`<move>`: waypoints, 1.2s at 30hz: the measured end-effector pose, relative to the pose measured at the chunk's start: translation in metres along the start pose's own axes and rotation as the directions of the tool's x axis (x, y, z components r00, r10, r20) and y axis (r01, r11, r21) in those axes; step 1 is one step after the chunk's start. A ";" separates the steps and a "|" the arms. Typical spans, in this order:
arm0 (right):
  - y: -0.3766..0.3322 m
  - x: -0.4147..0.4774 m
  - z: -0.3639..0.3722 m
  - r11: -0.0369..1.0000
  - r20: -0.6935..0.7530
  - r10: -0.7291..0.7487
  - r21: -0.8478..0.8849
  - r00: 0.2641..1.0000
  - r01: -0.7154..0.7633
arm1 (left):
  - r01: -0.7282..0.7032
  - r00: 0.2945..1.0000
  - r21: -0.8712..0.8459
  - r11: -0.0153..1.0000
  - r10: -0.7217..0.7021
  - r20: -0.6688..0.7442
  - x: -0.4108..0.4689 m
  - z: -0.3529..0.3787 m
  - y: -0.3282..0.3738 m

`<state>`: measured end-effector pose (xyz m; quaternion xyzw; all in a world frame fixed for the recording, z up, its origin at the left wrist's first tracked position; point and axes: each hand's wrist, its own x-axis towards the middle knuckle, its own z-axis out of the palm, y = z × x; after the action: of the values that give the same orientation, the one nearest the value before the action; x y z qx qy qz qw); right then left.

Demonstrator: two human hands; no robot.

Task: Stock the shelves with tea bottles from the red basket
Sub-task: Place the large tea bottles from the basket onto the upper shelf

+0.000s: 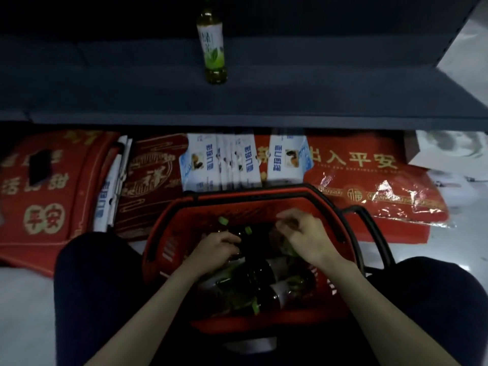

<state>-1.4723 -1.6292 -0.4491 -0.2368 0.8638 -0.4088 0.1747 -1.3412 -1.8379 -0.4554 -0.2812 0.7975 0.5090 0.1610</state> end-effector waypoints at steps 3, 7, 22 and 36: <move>0.005 -0.007 0.028 0.997 0.186 0.002 -0.071 0.982 0.011 | -0.040 0.980 0.316 0.948 -0.025 0.199 0.005 -0.001 -0.017; 0.007 -0.015 0.059 0.988 0.439 0.063 -0.155 0.896 0.006 | -0.113 0.926 0.637 0.763 -0.152 0.346 0.017 -0.012 -0.025; 0.020 -0.023 0.099 0.974 0.531 0.145 -0.224 0.835 -0.026 | -0.020 0.851 0.662 0.750 -0.335 0.405 0.040 -0.009 -0.085; 0.031 0.004 0.063 0.989 0.666 0.147 -0.089 0.731 -0.119 | -0.308 0.922 0.497 0.811 0.125 0.367 0.036 -0.041 -0.026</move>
<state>-1.4524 -1.6534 -0.5121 -0.3090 0.7658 -0.2654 0.4976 -1.3526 -1.8941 -0.4764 -0.0441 0.8994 0.3143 0.3006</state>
